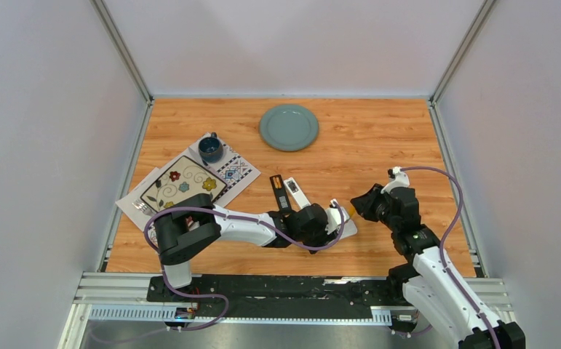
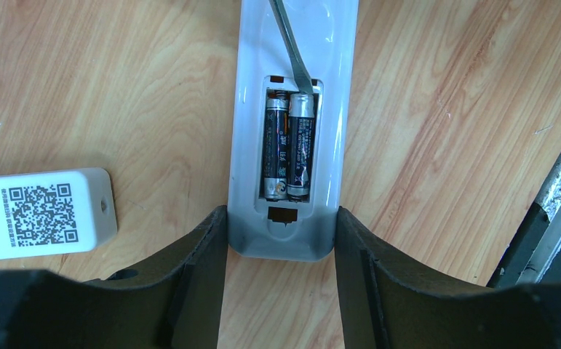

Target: Unload the batteries from the remote control

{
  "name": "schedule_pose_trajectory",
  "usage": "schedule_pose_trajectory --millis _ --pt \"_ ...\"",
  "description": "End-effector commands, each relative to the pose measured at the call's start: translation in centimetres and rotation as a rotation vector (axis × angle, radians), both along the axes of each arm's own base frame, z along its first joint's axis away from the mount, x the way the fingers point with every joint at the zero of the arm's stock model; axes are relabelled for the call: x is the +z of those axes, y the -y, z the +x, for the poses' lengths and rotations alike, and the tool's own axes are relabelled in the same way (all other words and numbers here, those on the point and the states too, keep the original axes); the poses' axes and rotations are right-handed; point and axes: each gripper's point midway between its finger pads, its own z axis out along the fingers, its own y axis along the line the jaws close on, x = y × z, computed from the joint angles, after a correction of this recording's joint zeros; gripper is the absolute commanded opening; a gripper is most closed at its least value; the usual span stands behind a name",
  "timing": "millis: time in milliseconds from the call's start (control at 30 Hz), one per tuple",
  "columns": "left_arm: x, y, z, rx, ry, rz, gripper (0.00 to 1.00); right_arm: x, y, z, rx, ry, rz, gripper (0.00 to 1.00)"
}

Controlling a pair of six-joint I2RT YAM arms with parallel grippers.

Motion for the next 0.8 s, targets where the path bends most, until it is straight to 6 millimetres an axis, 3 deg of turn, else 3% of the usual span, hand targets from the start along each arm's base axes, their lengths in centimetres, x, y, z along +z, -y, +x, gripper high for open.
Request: schedule_pose_trajectory --millis 0,433,767 --pt "-5.6 -4.4 -3.6 -0.012 -0.164 0.193 0.06 -1.1 -0.6 -0.6 0.025 -0.040 0.015 0.00" --pt "-5.7 -4.6 -3.5 -0.001 -0.164 0.196 0.00 2.2 -3.2 -1.0 0.083 -0.007 0.202 0.00" --pt "-5.6 -4.7 -3.3 0.006 -0.155 0.194 0.00 1.9 -4.2 -0.9 0.110 -0.020 0.222 0.00"
